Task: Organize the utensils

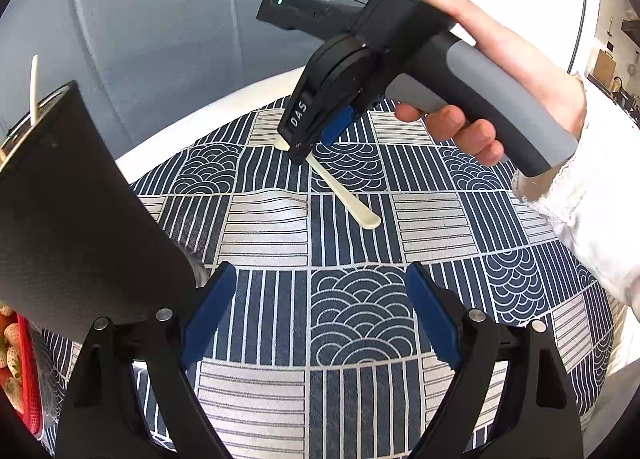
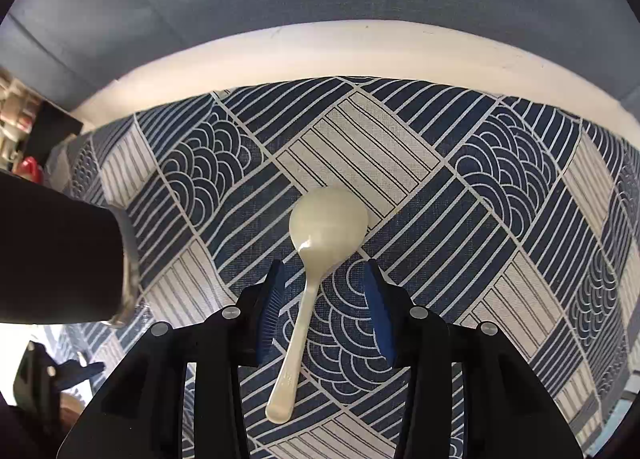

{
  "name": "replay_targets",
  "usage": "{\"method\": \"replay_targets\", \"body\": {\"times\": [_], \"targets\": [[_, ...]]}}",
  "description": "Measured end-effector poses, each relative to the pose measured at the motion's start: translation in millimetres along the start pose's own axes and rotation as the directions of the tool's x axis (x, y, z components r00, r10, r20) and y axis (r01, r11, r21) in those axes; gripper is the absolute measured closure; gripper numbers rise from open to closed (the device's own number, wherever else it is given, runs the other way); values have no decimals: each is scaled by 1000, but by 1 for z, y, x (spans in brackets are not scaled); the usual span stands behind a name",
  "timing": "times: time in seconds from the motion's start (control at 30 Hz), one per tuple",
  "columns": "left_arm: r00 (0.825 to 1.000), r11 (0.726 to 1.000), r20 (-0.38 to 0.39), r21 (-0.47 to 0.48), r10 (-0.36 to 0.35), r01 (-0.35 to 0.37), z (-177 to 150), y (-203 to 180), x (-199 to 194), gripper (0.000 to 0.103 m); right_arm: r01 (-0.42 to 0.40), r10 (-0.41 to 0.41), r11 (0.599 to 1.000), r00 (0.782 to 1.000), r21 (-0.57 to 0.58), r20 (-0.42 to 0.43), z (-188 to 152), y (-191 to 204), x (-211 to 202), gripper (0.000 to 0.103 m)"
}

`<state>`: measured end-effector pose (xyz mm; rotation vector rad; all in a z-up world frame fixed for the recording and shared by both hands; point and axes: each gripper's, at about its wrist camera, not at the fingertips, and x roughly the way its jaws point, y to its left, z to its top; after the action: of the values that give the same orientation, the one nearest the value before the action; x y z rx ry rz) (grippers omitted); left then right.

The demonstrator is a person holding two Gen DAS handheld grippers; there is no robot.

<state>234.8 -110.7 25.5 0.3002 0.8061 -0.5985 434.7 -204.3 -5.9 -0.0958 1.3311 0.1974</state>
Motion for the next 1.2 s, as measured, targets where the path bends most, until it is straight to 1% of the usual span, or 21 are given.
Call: {"method": "replay_targets", "body": {"times": [0.03, 0.07, 0.13, 0.2, 0.23, 0.3, 0.37, 0.43, 0.5, 0.6, 0.7, 0.77, 0.83, 0.87, 0.93, 0.97, 1.03, 1.1, 1.13, 1.17, 1.2], "targets": [[1000, 1000, 5, 3, 9, -9, -2, 0, -2, 13, 41, -41, 999, 999, -18, 13, 0, 5, 0, 71], [1000, 1000, 11, 3, 12, -12, -5, 2, -7, 13, 41, -41, 999, 999, -29, 17, -1, 9, 0, 79], [1000, 1000, 20, -8, 11, -11, -10, 6, -14, 13, 14, -13, 999, 1000, -29, 21, -2, 12, 0, 93], [1000, 1000, 21, -20, 16, -15, -14, 9, -20, 12, -1, 2, 1000, 999, -28, 40, -5, 9, 0, 94], [1000, 1000, 20, -25, 19, -19, -18, 11, -22, 12, -28, 29, 999, 999, -15, 44, -6, 5, -1, 94], [999, 999, 16, -33, 29, -28, -23, 15, -25, 10, -132, 130, 991, 990, 34, 54, -11, -9, -4, 94], [999, 998, 11, -45, 34, -34, -22, 20, -22, 9, -208, 202, 976, 976, 63, 83, -19, -25, -10, 94], [999, 998, 11, -56, 32, -31, -24, 23, -23, 9, -282, 272, 957, 955, 73, 117, -29, -38, -18, 94], [1000, 998, 16, -65, 27, -25, -24, 22, -25, 9, -368, 350, 926, 921, 86, 172, -40, -47, -28, 94], [1000, 997, 23, -80, 7, -5, -21, 22, -23, 9, -445, 419, 893, 879, 74, 227, -53, -46, -43, 95], [1000, 996, 31, -86, -6, 9, -17, 17, -19, 9, -497, 470, 867, 843, 42, 261, -64, -41, -59, 95], [999, 996, 35, -88, -13, 16, -14, 14, -17, 9, -512, 489, 859, 829, 14, 273, -67, -27, -70, 96], [999, 995, 36, -94, -16, 19, -11, 13, -15, 9, -523, 505, 852, 815, -16, 285, -74, -25, -84, 96], [999, 995, 37, -99, -19, 22, -10, 14, -14, 9, -533, 518, 846, 805, -31, 291, -76, -20, -89, 103], [999, 994, 40, -108, -27, 31, -8, 14, -14, 9, -557, 548, 828, 781, -62, 299, -77, -6, -100, 102], [999, 993, 46, -112, -30, 35, -8, 14, -14, 9, -557, 552, 827, 776, -78, 305, -79, -1, -106, 103], [998, 992, 61, -120, -33, 40, -6, 15, -16, 9, -532, 537, 840, 780, -111, 322, -80, 12, -114, 102], [998, 991, 60, -128, -34, 41, -6, 17, -16, 9, -512, 522, 850, 788, -123, 328, -81, 16, -120, 102], [998, 990, 56, -134, -36, 43, -6, 19, -16, 9, -494, 506, 860, 799, -124, 324, -80, 18, -119, 102], [998, 989, 53, -139, -34, 41, -8, 20, -16, 9, -469, 481, 875, 816, -120, 321, -79, 20, -116, 98], [998, 989, 48, -142, -30, 37, -10, 22, -16, 9, -446, 456, 888, 834, -107, 311, -76, 22, -111, 98]]}}
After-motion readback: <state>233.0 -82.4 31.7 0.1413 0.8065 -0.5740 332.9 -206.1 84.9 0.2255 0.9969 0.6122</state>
